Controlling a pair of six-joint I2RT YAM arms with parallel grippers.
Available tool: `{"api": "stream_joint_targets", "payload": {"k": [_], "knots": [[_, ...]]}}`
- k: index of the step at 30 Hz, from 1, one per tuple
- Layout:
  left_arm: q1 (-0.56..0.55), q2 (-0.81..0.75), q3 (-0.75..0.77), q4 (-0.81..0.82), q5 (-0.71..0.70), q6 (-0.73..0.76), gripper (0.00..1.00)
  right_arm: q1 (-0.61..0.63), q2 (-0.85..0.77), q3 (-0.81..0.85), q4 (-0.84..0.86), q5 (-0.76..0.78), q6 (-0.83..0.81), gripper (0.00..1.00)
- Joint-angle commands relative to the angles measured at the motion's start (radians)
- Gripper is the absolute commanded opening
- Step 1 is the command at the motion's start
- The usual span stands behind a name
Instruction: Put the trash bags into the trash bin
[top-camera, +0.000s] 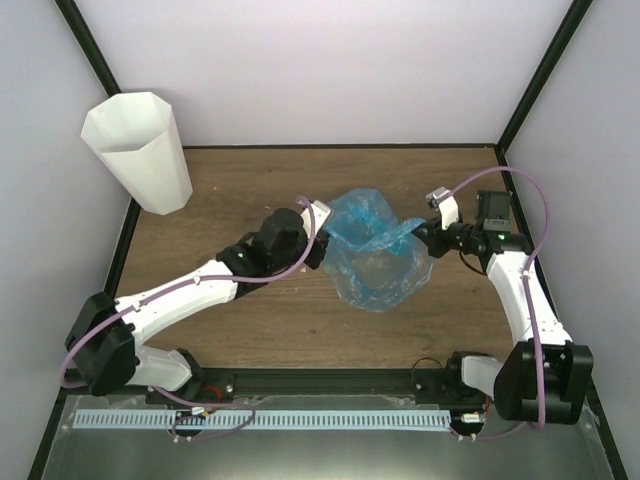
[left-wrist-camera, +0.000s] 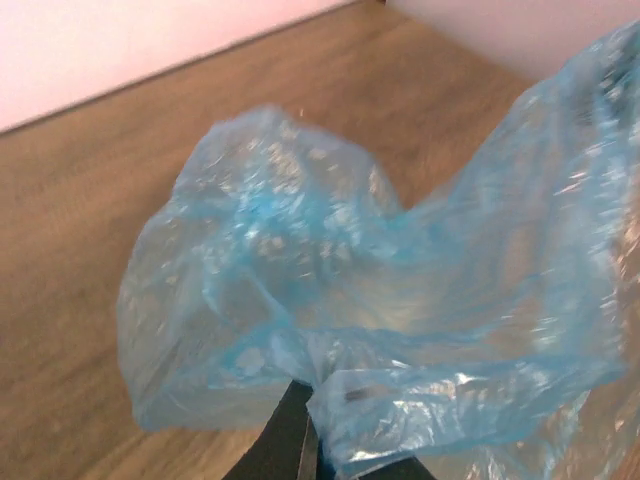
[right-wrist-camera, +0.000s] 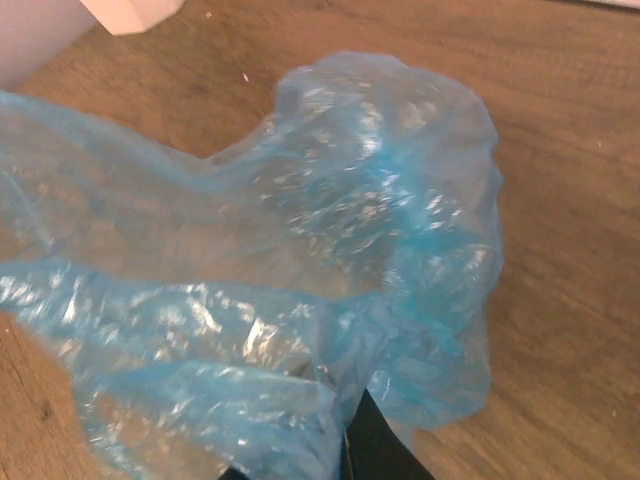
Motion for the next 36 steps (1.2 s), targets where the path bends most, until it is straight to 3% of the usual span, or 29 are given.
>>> {"api": "stream_joint_targets", "payload": {"k": [1,7,12,15,18,20,23,27,29,31,36], "knots": [[0.003,0.019,0.03,-0.004,0.005,0.002,0.04,0.0,0.039,0.039,-0.031,-0.076,0.012,0.01],[0.062,0.069,0.149,-0.05,0.005,-0.082,0.04,0.0,0.104,0.157,-0.02,-0.1,0.095,0.01],[0.217,0.236,0.424,-0.093,0.068,-0.169,0.04,-0.001,0.291,0.446,0.026,-0.002,0.185,0.01],[0.276,0.355,0.645,-0.156,0.13,-0.189,0.04,-0.003,0.469,0.755,-0.026,0.046,0.206,0.01],[0.29,0.428,0.955,-0.246,0.161,-0.148,0.04,-0.006,0.66,1.284,-0.211,0.041,0.222,0.01],[0.285,0.437,1.099,-0.286,0.181,-0.115,0.04,-0.006,0.679,1.486,-0.257,0.035,0.239,0.01],[0.248,0.346,1.129,-0.244,0.195,-0.058,0.04,-0.005,0.507,1.376,-0.088,0.031,0.257,0.01],[0.126,0.18,0.931,-0.096,0.114,0.166,0.04,-0.005,0.235,0.985,0.237,-0.032,0.276,0.01],[0.107,0.142,0.821,-0.031,0.084,0.19,0.04,-0.005,0.124,0.775,0.388,-0.05,0.284,0.01],[0.104,0.149,0.752,-0.017,0.04,0.177,0.04,-0.003,0.088,0.641,0.449,-0.047,0.28,0.01],[0.105,0.215,0.544,0.004,-0.049,0.172,0.04,-0.003,0.18,0.453,0.399,-0.007,0.239,0.01]]}}
